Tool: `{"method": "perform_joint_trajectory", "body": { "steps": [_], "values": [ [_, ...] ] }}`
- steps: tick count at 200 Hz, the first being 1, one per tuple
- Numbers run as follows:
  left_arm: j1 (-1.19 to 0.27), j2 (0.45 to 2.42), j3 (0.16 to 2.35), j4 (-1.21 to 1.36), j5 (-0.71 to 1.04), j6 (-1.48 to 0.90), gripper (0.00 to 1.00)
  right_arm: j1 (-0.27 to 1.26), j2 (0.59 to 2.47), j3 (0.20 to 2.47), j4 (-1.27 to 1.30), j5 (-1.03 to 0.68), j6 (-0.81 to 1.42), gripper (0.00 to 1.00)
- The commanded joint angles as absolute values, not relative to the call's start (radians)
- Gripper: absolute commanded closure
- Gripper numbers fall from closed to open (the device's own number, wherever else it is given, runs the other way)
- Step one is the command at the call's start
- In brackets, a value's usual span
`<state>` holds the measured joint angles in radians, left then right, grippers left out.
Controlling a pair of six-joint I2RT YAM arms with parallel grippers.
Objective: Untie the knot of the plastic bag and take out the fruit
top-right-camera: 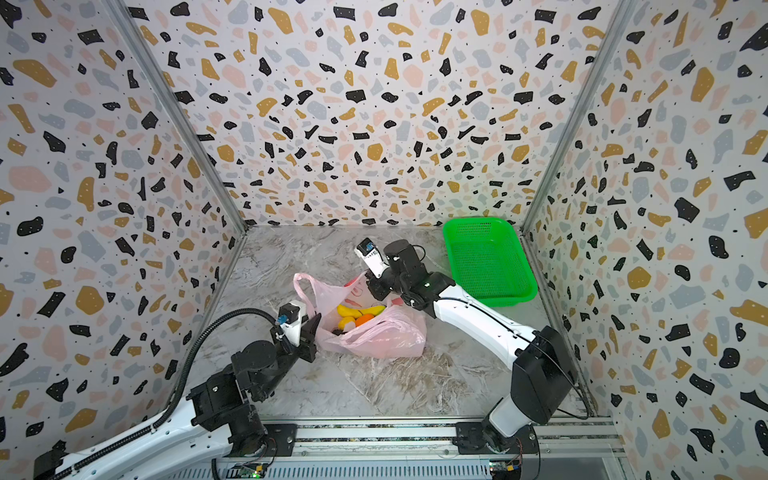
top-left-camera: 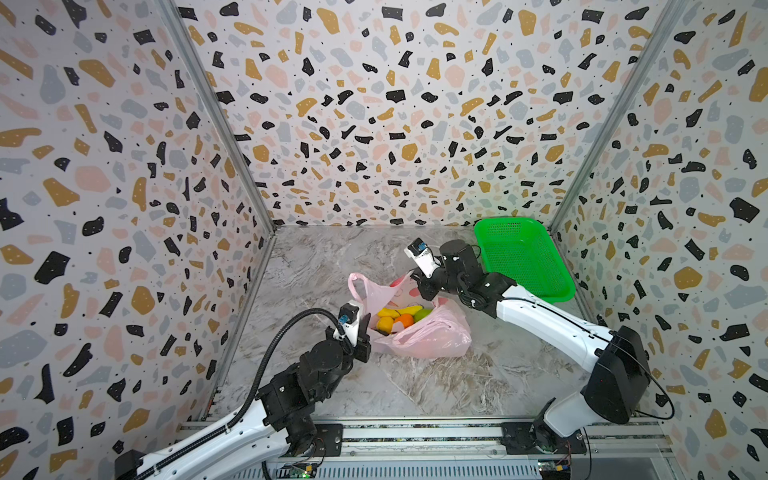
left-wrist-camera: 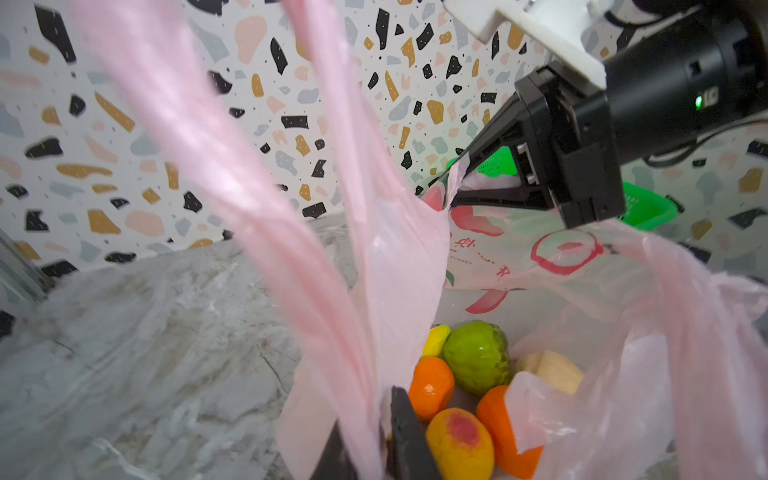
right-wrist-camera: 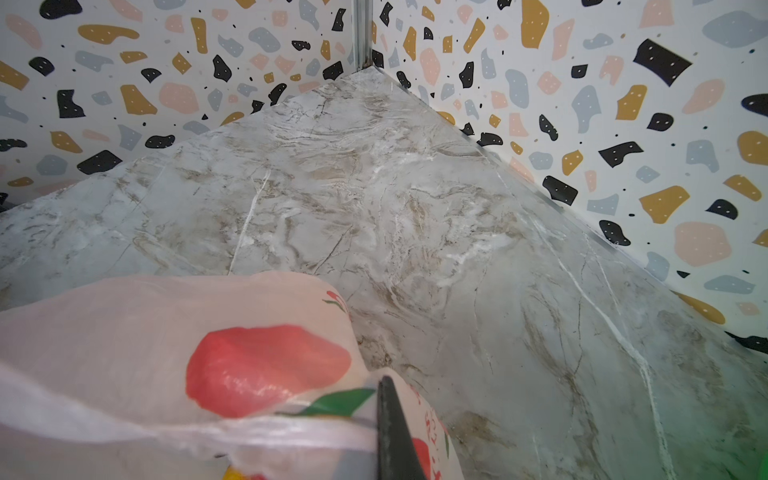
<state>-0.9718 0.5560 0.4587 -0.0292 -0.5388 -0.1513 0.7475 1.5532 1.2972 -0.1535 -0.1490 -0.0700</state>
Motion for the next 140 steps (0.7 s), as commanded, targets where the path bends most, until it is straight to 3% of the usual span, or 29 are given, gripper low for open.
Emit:
{"method": "perform_joint_trajectory", "body": {
  "steps": [1,33,57,102,140],
  "values": [
    [-0.977,0.544,0.460,-0.003,-0.557,-0.180,0.40,0.745,1.537,1.320,-0.134,-0.179,-0.077,1.00],
    [-0.977,0.568,0.496,0.000,-0.549,-0.162,0.16,0.756,1.520,1.303,-0.132,-0.187,-0.075,1.00],
    [-0.976,0.663,0.565,-0.050,-0.557,-0.143,0.09,0.764,1.502,1.290,-0.124,-0.192,-0.081,1.00],
    [-0.961,0.754,0.619,-0.043,-0.593,-0.139,0.05,0.772,1.473,1.280,-0.103,-0.183,-0.110,1.00],
    [-0.927,0.785,0.598,-0.018,-0.635,-0.149,0.13,0.772,1.474,1.306,-0.087,-0.198,-0.138,1.00]
  ]
}}
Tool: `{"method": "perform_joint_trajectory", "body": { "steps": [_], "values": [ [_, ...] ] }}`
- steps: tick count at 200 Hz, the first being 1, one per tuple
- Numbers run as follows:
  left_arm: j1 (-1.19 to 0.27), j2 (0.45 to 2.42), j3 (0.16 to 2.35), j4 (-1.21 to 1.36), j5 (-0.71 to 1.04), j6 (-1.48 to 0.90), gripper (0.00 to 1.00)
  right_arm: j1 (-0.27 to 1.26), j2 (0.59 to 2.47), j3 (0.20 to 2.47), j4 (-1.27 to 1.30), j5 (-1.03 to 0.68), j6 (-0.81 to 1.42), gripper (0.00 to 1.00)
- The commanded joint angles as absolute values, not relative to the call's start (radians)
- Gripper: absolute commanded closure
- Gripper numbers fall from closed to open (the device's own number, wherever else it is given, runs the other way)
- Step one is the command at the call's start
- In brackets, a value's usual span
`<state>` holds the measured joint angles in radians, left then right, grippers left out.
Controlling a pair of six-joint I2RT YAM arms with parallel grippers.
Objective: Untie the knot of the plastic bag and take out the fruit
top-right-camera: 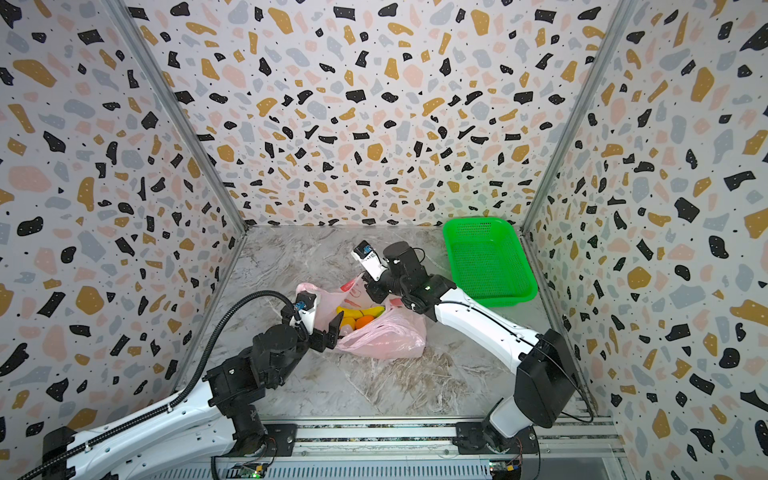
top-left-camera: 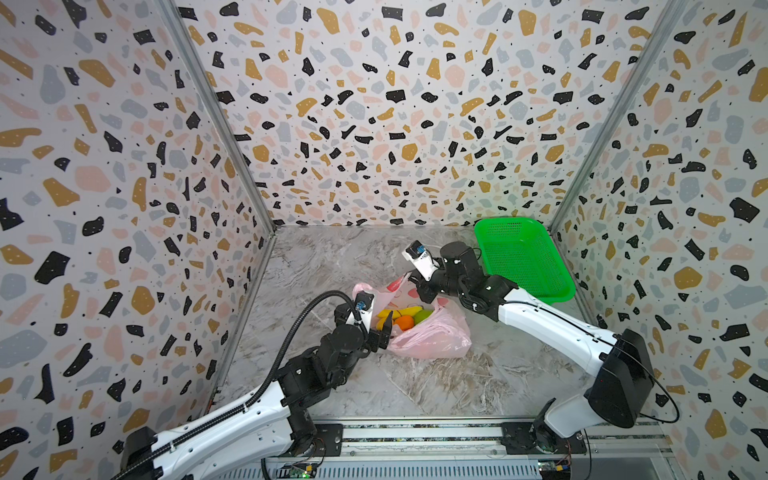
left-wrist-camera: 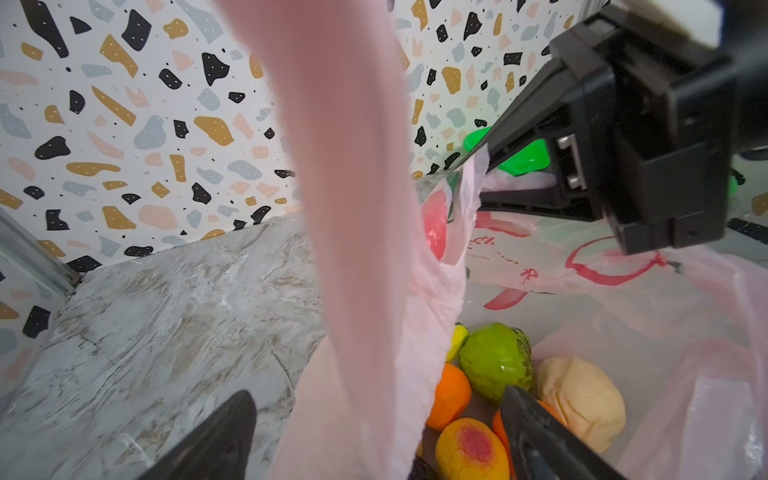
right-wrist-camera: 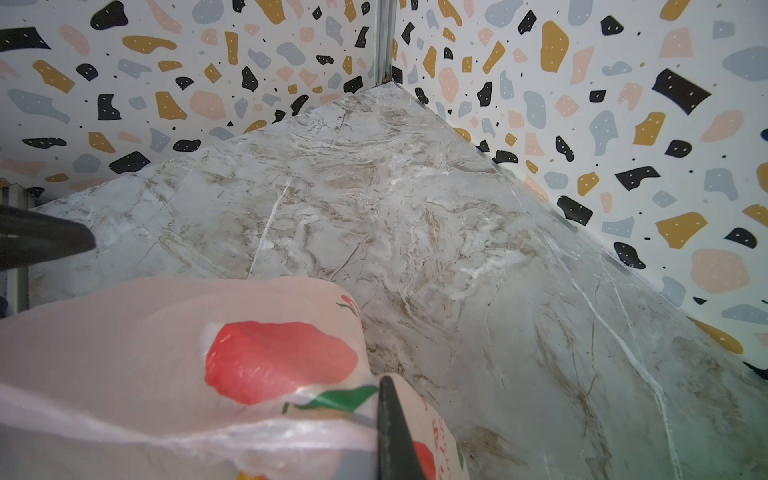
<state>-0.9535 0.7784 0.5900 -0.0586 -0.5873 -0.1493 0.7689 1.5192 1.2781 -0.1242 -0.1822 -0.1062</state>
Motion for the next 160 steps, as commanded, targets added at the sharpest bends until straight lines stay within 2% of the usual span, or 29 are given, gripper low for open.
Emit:
{"method": "perform_joint_trajectory", "body": {
  "steps": [1,52,80,99,115,130,153,160],
  "values": [
    [-0.925,0.785,0.598,-0.018,-0.635,-0.149,0.13,0.772,1.474,1.308,-0.086,-0.200,-0.139,1.00],
    [-0.791,0.816,0.582,0.077,-0.494,-0.123,0.29,0.773,1.487,1.343,-0.057,-0.236,-0.167,1.00],
    [-0.774,0.837,0.578,0.116,-0.425,-0.099,0.43,0.773,1.513,1.378,-0.054,-0.245,-0.179,1.00],
    [-0.771,0.849,0.578,0.129,-0.413,-0.094,0.61,0.773,1.533,1.402,-0.046,-0.244,-0.186,1.00],
    [-0.768,0.856,0.574,0.141,-0.413,-0.100,0.84,0.773,1.564,1.435,-0.065,-0.247,-0.195,1.00],
    [-0.766,0.856,0.568,0.146,-0.404,-0.110,1.00,0.773,1.586,1.448,-0.087,-0.258,-0.198,1.00],
    [-0.765,0.846,0.561,0.139,-0.383,-0.132,1.00,0.773,1.592,1.439,-0.115,-0.257,-0.191,1.00],
    [-0.766,0.840,0.558,0.134,-0.379,-0.139,1.00,0.774,1.590,1.437,-0.131,-0.251,-0.189,0.92]
  ]
}}
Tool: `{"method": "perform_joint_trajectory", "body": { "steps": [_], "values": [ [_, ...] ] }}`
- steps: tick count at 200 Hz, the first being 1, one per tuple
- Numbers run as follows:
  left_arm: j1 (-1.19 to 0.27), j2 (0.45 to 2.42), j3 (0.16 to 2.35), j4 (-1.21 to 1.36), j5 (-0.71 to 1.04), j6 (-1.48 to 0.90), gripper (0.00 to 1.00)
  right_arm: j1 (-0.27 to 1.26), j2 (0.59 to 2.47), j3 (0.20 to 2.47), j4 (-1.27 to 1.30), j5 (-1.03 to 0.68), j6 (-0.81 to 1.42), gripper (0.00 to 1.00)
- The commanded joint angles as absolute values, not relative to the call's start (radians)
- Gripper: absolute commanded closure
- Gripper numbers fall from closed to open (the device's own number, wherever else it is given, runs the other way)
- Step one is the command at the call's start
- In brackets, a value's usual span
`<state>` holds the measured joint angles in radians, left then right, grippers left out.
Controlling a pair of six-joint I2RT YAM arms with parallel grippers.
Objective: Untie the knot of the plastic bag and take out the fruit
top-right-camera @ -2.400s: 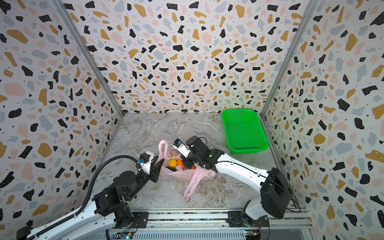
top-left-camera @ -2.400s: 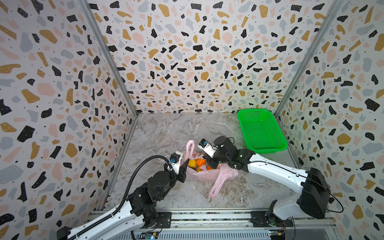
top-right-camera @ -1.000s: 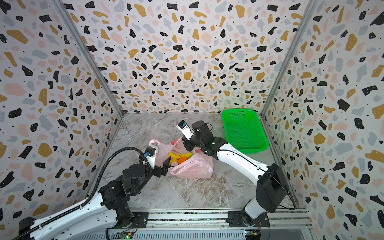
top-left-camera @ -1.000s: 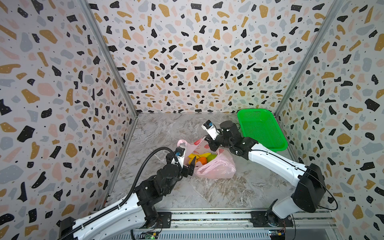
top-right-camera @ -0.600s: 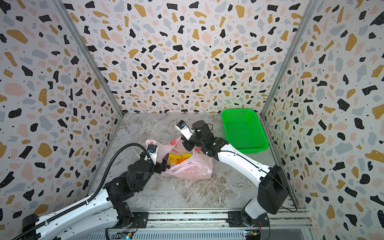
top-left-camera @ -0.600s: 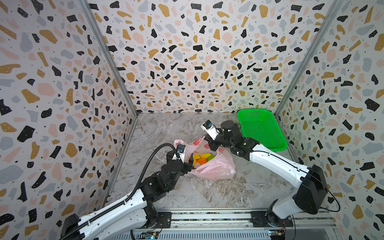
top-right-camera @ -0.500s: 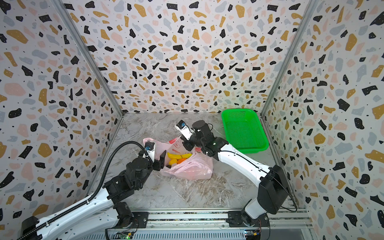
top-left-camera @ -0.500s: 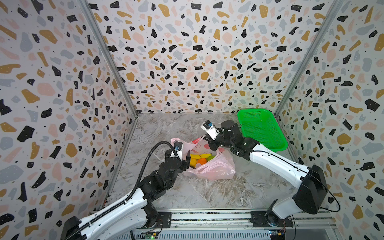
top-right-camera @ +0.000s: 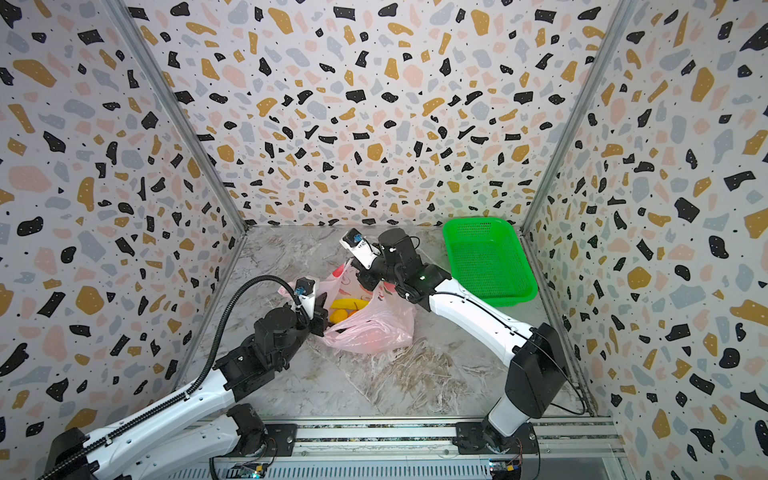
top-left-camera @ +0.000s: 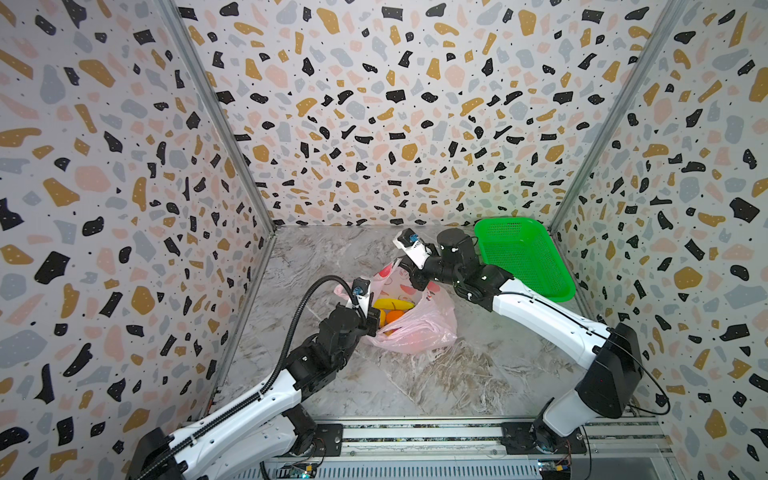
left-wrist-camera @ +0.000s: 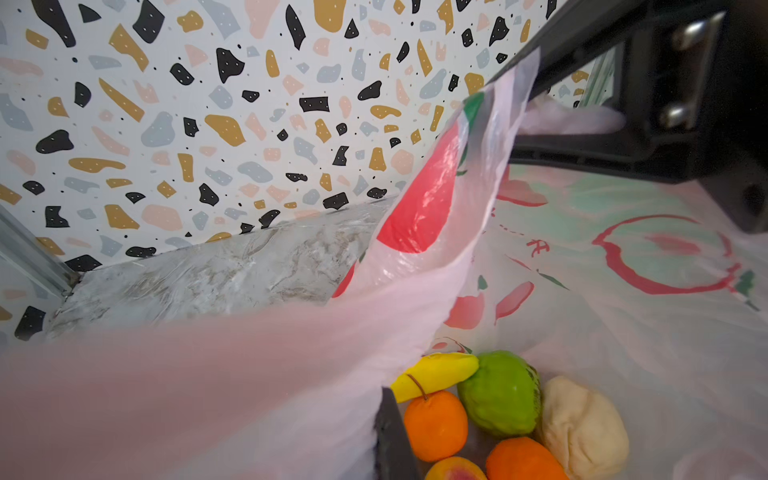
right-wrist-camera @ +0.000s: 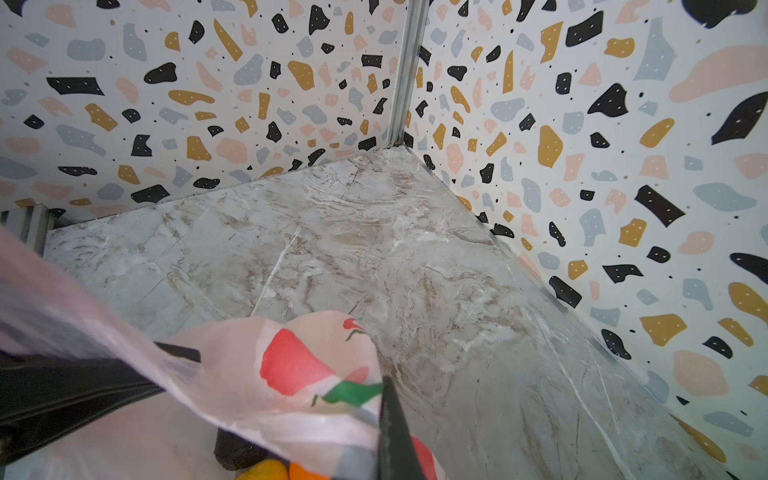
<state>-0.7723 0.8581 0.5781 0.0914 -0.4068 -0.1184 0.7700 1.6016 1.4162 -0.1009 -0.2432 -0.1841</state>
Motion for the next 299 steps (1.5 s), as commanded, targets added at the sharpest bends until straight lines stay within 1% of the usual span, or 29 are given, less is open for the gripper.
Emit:
{"method": "perform_joint_trajectory", "body": {
  "steps": [1,4,5,6,7,30,36,39,43,56,68,69,71,85,116,148,164,178,195,234,246,257,263,273,282,290,299],
  "values": [
    [-0.766,0.840,0.558,0.133,-0.379,-0.140,1.00,0.774,1.589,1.436,-0.132,-0.250,-0.189,0.90],
    [-0.766,0.837,0.557,0.131,-0.377,-0.142,1.00,0.773,1.589,1.436,-0.139,-0.247,-0.188,0.85],
    [-0.766,0.835,0.557,0.130,-0.376,-0.143,1.00,0.773,1.589,1.436,-0.139,-0.247,-0.188,0.85],
    [-0.766,0.835,0.557,0.129,-0.375,-0.144,1.00,0.773,1.587,1.436,-0.143,-0.244,-0.186,0.81],
    [-0.766,0.834,0.558,0.129,-0.376,-0.144,1.00,0.774,1.587,1.436,-0.146,-0.242,-0.186,0.80],
    [-0.766,0.805,0.559,0.098,-0.390,-0.157,1.00,0.772,1.566,1.436,-0.208,-0.229,-0.184,0.59],
    [-0.765,0.796,0.561,0.086,-0.399,-0.160,1.00,0.770,1.556,1.434,-0.227,-0.226,-0.180,0.51],
    [-0.766,0.792,0.564,0.081,-0.403,-0.160,1.00,0.771,1.552,1.434,-0.233,-0.227,-0.179,0.50],
    [-0.767,0.787,0.565,0.071,-0.410,-0.160,1.00,0.772,1.545,1.434,-0.248,-0.227,-0.177,0.46],
    [-0.766,0.769,0.573,0.042,-0.437,-0.160,1.00,0.772,1.520,1.431,-0.287,-0.232,-0.161,0.38],
    [-0.767,0.752,0.578,0.024,-0.450,-0.158,1.00,0.773,1.499,1.435,-0.326,-0.238,-0.145,0.35],
    [-0.767,0.750,0.578,0.024,-0.450,-0.157,1.00,0.773,1.496,1.436,-0.333,-0.240,-0.140,0.33],
    [-0.767,0.749,0.578,0.021,-0.451,-0.157,1.00,0.774,1.491,1.438,-0.339,-0.241,-0.138,0.32],
    [-0.766,0.739,0.581,0.011,-0.458,-0.159,1.00,0.783,1.461,1.449,-0.386,-0.256,-0.109,0.30],
    [-0.767,0.746,0.589,-0.003,-0.455,-0.181,1.00,0.840,1.420,1.475,-0.473,-0.274,-0.010,0.30],
    [-0.766,0.738,0.586,0.002,-0.432,-0.204,1.00,0.892,1.445,1.432,-0.443,-0.392,0.177,0.35],
    [-0.766,0.724,0.586,0.007,-0.435,-0.209,1.00,0.923,1.476,1.411,-0.406,-0.408,0.241,0.38],
    [-0.767,0.710,0.583,0.011,-0.438,-0.210,1.00,0.939,1.500,1.390,-0.372,-0.393,0.280,0.42],
    [-0.767,0.697,0.580,0.010,-0.438,-0.211,1.00,0.940,1.519,1.342,-0.308,-0.352,0.357,0.50],
    [-0.766,0.669,0.555,0.029,-0.411,-0.227,1.00,0.940,1.592,1.307,-0.281,-0.134,0.411,0.49],
    [-0.767,0.669,0.551,0.028,-0.409,-0.233,1.00,0.940,1.631,1.340,-0.357,-0.086,0.382,0.48],
    [-0.767,0.669,0.549,0.022,-0.411,-0.235,1.00,0.942,1.650,1.361,-0.448,-0.071,0.360,0.44],
    [-0.767,0.668,0.547,0.019,-0.410,-0.236,1.00,0.946,1.648,1.357,-0.500,-0.051,0.349,0.38],
    [-0.767,0.663,0.543,0.017,-0.408,-0.242,1.00,0.953,1.627,1.317,-0.550,-0.010,0.337,0.26],
    [-0.768,0.658,0.535,0.020,-0.404,-0.246,1.00,0.957,1.592,1.270,-0.572,0.016,0.323,0.18],
    [-0.768,0.658,0.528,0.020,-0.395,-0.249,1.00,0.956,1.560,1.225,-0.587,0.039,0.322,0.13],
    [-0.768,0.658,0.522,0.020,-0.383,-0.257,1.00,0.947,1.533,1.194,-0.609,0.048,0.318,0.12]
  ]
}}
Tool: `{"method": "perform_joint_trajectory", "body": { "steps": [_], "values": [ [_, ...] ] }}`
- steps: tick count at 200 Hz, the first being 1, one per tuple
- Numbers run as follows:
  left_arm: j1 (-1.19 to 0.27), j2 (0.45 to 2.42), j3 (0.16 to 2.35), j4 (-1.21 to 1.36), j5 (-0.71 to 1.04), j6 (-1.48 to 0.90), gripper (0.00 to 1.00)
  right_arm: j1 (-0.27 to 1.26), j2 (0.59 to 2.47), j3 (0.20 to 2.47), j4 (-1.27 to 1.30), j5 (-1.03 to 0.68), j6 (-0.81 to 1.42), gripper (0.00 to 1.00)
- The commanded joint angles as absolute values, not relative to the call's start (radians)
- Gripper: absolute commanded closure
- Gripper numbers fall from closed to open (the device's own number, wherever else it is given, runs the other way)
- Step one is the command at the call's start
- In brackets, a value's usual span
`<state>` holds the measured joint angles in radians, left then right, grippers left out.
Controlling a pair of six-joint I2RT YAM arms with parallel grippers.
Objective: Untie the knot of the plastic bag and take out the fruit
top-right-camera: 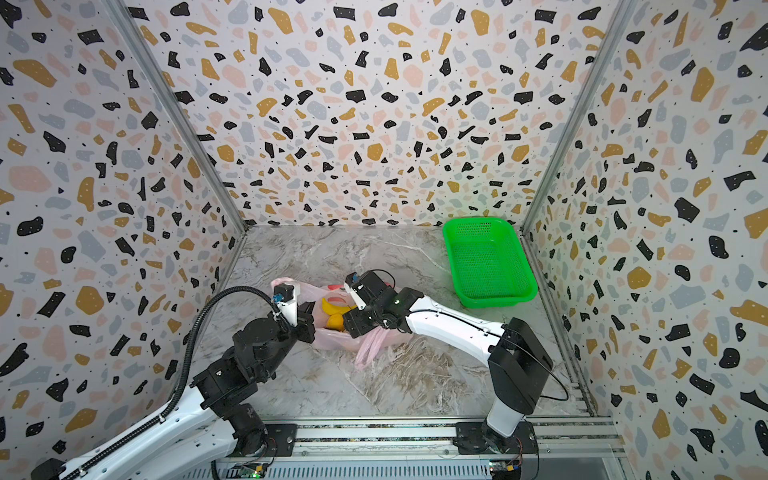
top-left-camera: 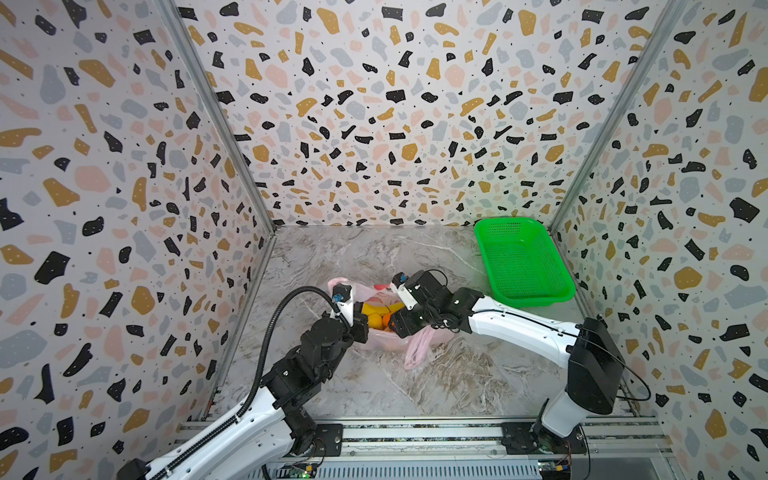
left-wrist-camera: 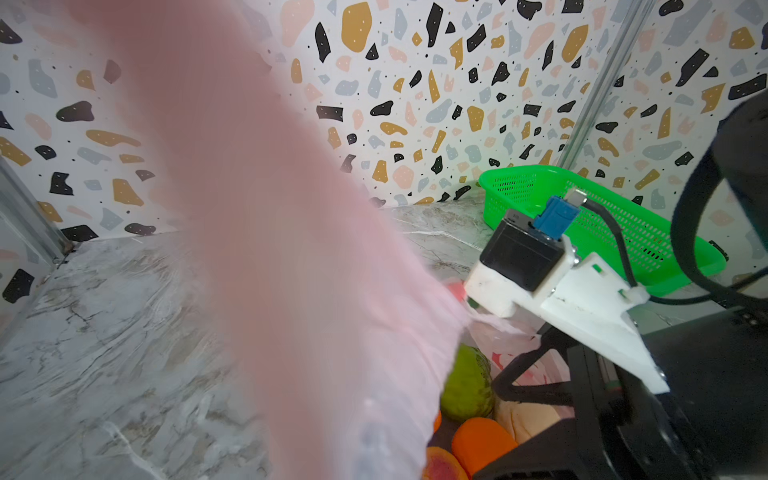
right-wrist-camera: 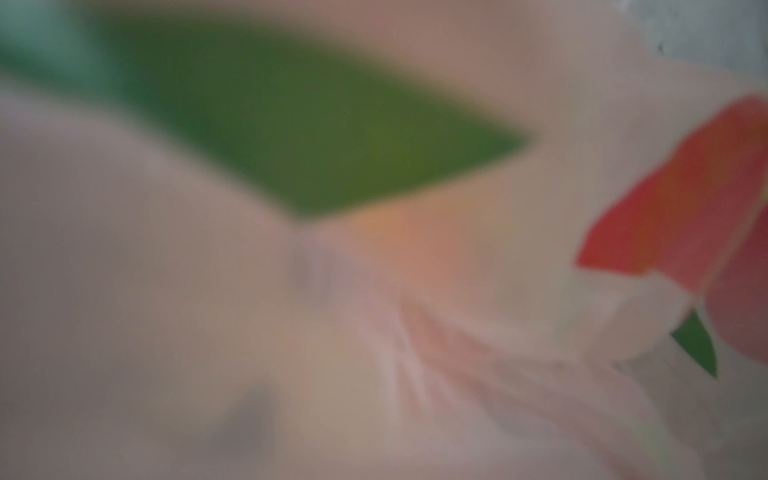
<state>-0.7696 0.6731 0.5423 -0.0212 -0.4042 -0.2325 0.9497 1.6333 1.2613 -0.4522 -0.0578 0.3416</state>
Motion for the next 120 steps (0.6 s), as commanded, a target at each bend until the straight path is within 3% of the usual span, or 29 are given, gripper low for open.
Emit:
{"method": "perform_joint_trajectory", "body": {
  "steps": [1,59,120],
  "values": [
    [-0.769,0.660,0.522,0.020,-0.382,-0.258,1.00,0.947,1.531,1.190,-0.614,0.048,0.318,0.12],
    [-0.842,0.652,0.509,-0.064,-0.389,-0.301,1.00,0.947,1.486,1.188,-0.668,0.010,0.319,0.10],
    [-0.855,0.631,0.509,-0.071,-0.434,-0.328,1.00,0.963,1.437,1.266,-0.509,-0.210,0.414,0.14]
  ]
}}
